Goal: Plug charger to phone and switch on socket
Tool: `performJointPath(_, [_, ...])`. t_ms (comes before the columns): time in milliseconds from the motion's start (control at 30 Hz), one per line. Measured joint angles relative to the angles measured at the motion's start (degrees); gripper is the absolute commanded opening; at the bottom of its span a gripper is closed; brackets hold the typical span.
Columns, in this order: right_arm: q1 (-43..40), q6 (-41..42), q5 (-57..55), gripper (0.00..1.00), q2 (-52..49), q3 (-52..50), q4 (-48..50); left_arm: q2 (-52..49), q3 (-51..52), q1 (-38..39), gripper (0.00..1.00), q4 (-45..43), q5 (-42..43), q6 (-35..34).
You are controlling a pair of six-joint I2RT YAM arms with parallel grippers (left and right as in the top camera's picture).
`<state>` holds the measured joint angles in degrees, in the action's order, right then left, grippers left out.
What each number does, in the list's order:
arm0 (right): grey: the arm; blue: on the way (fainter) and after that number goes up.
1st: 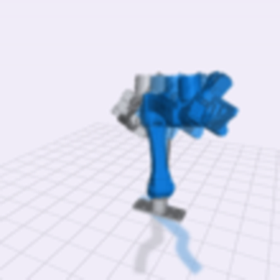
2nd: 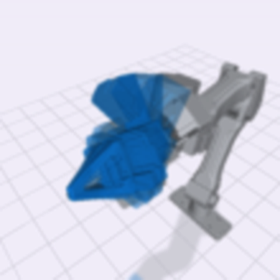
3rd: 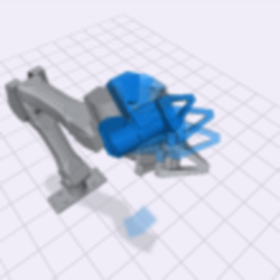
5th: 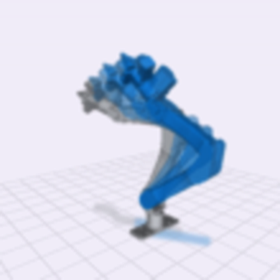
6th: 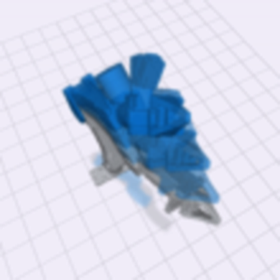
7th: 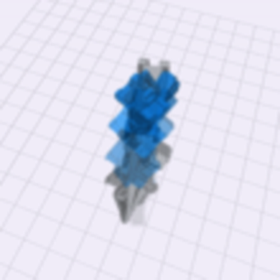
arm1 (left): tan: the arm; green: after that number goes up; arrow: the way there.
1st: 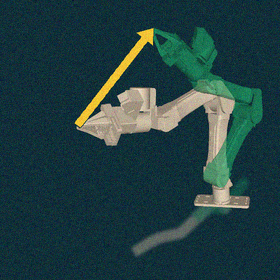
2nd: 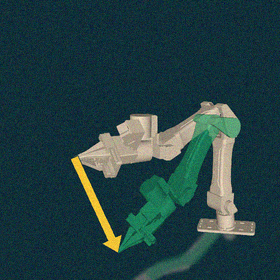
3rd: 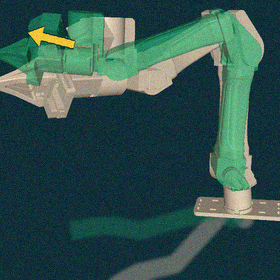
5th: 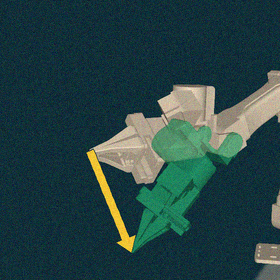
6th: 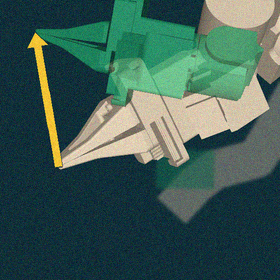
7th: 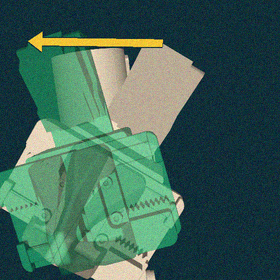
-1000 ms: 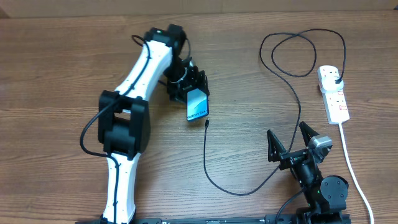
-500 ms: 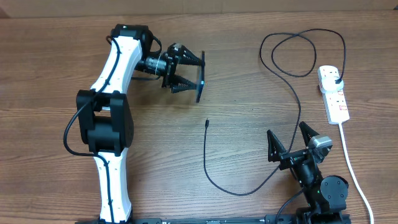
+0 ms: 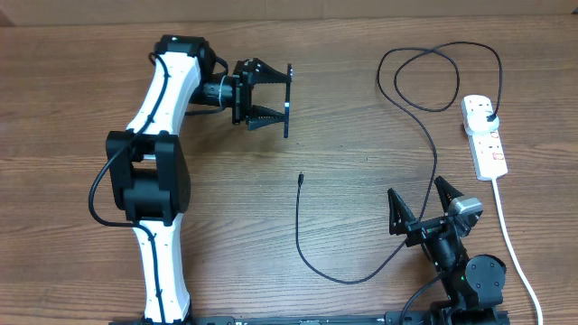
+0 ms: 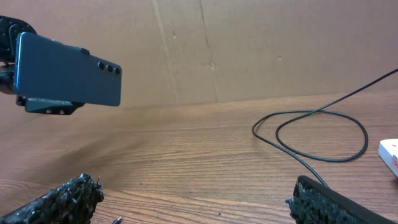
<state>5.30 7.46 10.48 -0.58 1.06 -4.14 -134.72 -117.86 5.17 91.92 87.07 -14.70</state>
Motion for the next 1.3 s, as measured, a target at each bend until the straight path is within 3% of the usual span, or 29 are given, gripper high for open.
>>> performJointPath(167, [0.0,0.0,0.0,1.0,0.0,0.0,0.0,0.0,0.0,-2.8,0.74,4.6,0.4,2.6])
performJointPath(867, [0.0,0.0,0.0,1.0,0.0,0.0,0.1,0.0,0.0,-4.5,0.75,4.7,0.6,4.4])
performJointPath(1033, [0.0,11.9,12.9,1.0,0.0,0.0,6.7,0.0,0.0,-4.5,0.74,4.7,0.7,4.4])
performJointPath(1167, [0.0,20.5,16.3,1.0,0.1,0.1,17.4,0.0,0.0,-4.5,0.73,4.7,0.7,4.5])
performJointPath(1233, [0.0,21.3,15.8,1.0,-0.2,1.6,15.0,0.0,0.0,-4.5,0.74,4.7,0.7,4.5])
performJointPath(1300, [0.0,20.0,15.2,1.0,-1.7,7.1,6.6,0.0,0.0,-4.5,0.73,4.7,0.8,4.5])
